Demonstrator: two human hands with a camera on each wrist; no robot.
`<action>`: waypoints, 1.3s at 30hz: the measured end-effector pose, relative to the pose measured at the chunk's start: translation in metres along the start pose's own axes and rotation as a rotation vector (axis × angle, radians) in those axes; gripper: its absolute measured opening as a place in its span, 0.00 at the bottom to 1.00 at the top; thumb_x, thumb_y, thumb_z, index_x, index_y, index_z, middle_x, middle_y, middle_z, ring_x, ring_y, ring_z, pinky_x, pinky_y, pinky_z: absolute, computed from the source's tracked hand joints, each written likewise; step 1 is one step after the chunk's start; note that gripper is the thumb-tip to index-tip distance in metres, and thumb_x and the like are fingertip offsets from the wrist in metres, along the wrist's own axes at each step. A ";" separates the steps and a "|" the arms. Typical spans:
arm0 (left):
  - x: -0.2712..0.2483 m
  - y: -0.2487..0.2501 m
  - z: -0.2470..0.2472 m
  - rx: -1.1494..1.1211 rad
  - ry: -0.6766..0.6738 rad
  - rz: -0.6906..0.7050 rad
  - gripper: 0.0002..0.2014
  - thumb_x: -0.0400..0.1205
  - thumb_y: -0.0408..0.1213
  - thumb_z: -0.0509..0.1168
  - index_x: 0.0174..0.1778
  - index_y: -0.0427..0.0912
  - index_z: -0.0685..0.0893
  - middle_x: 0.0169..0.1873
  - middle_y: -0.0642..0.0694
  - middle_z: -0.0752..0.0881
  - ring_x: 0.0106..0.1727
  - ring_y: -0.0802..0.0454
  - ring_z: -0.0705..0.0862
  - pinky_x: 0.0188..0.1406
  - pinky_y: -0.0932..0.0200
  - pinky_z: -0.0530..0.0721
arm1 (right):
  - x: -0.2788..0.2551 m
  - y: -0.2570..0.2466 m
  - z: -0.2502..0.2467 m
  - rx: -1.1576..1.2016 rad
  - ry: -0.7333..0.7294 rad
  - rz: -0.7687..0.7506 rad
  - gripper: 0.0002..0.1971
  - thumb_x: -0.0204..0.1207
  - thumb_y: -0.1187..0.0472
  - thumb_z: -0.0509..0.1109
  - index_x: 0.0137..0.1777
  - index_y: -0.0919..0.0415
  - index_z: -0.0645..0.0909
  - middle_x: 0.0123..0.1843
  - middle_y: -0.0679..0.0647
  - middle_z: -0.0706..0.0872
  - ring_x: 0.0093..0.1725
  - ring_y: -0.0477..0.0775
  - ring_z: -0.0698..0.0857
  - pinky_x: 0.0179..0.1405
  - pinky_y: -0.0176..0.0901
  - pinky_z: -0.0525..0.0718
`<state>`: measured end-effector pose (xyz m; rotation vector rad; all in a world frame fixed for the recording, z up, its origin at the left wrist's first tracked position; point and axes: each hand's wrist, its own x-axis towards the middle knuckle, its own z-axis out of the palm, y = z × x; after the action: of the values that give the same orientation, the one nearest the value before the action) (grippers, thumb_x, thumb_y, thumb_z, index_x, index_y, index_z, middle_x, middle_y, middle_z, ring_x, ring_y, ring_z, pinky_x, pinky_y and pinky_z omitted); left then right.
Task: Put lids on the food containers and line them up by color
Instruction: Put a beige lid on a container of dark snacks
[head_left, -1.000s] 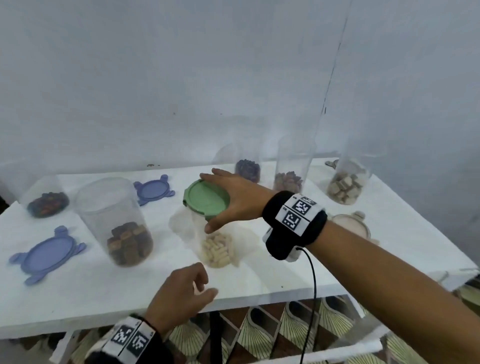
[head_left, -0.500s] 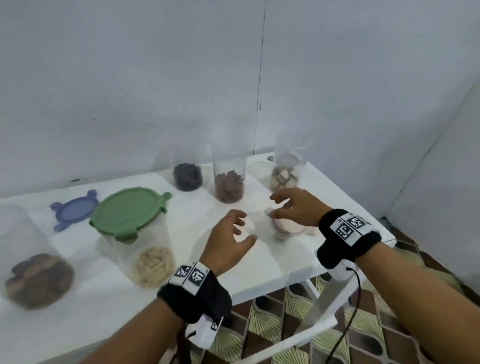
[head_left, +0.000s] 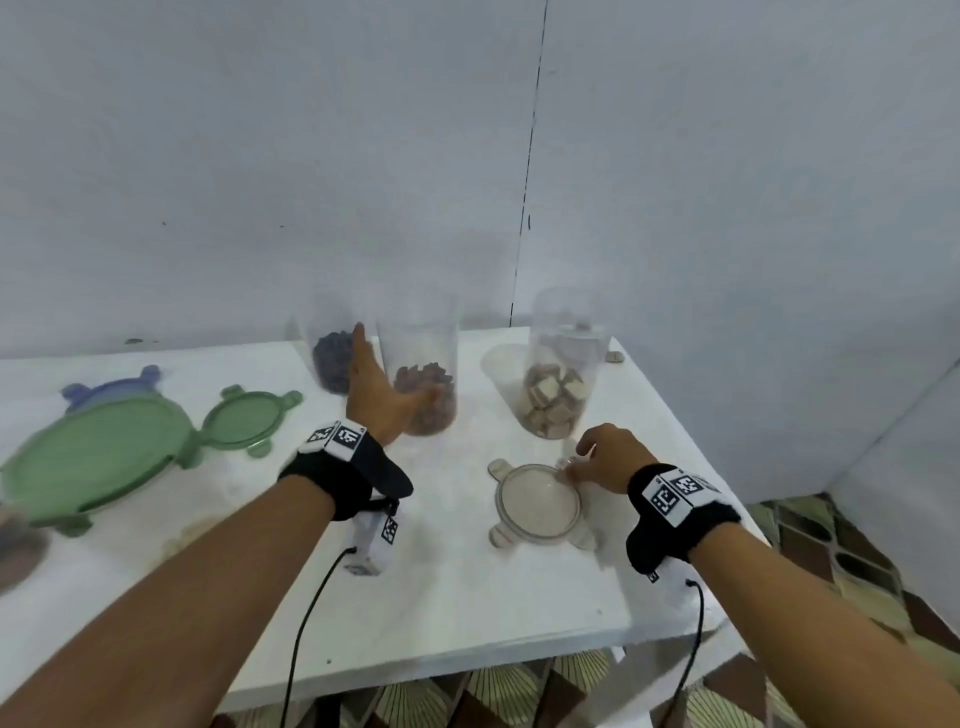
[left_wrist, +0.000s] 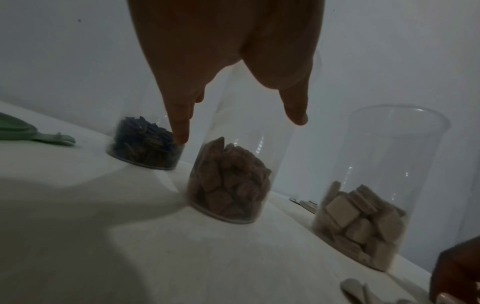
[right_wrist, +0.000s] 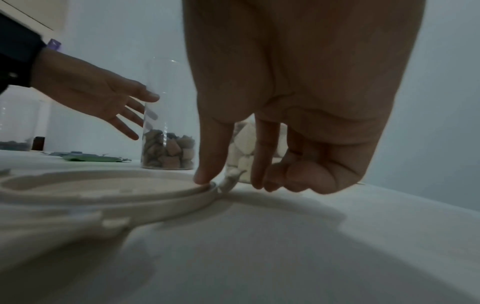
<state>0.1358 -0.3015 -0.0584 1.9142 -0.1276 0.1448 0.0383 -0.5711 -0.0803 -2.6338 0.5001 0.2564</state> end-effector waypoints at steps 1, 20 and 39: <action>0.003 0.000 0.003 -0.020 0.009 0.007 0.60 0.68 0.35 0.82 0.85 0.41 0.44 0.83 0.42 0.57 0.83 0.53 0.57 0.68 0.79 0.55 | 0.002 0.000 0.002 0.004 -0.003 -0.002 0.21 0.64 0.46 0.79 0.52 0.57 0.82 0.48 0.52 0.82 0.51 0.56 0.83 0.49 0.45 0.79; -0.033 -0.016 -0.027 -0.040 -0.083 0.124 0.52 0.71 0.45 0.79 0.81 0.66 0.48 0.80 0.47 0.69 0.77 0.44 0.71 0.77 0.43 0.71 | -0.041 -0.104 -0.025 0.308 0.428 -0.321 0.11 0.76 0.59 0.68 0.33 0.57 0.71 0.31 0.50 0.78 0.37 0.58 0.79 0.37 0.47 0.76; -0.041 -0.029 -0.032 -0.073 -0.115 0.195 0.52 0.69 0.55 0.74 0.84 0.55 0.50 0.78 0.50 0.72 0.74 0.53 0.74 0.70 0.71 0.72 | -0.047 -0.185 -0.035 0.341 0.217 -0.914 0.08 0.73 0.65 0.74 0.41 0.69 0.79 0.55 0.56 0.90 0.61 0.45 0.85 0.59 0.33 0.78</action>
<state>0.0985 -0.2607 -0.0808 1.8350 -0.3929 0.1584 0.0700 -0.4181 0.0346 -2.2793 -0.5650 -0.3705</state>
